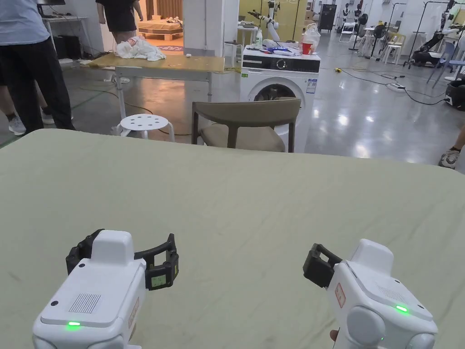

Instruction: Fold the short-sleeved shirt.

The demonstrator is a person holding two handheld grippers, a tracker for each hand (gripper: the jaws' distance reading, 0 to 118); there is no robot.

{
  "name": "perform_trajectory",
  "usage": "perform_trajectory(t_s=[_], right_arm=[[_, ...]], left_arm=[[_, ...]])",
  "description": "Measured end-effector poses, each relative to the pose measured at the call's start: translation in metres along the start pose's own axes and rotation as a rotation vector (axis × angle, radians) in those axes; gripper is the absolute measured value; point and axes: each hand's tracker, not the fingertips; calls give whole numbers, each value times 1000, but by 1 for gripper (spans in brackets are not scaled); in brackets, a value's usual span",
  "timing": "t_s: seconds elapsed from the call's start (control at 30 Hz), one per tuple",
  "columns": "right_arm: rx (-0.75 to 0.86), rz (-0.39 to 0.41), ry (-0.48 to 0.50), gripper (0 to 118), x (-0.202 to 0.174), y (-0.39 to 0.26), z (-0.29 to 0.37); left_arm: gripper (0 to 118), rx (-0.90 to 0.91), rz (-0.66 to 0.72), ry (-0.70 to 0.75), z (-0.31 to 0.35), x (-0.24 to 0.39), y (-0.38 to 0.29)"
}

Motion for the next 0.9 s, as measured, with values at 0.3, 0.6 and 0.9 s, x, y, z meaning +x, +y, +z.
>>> perform_trajectory(t_s=[0.3, 0.6, 0.9], right_arm=[[51, 101, -24, 101, -8, -1, 1], [46, 120, -21, 102, -13, 1, -1], [74, 154, -30, 103, -18, 3, -2]], left_arm=[[109, 18, -6, 7, -3, -2, -3], [109, 26, -21, -7, -3, -2, -2], [109, 21, -25, -4, -4, -8, -4]])
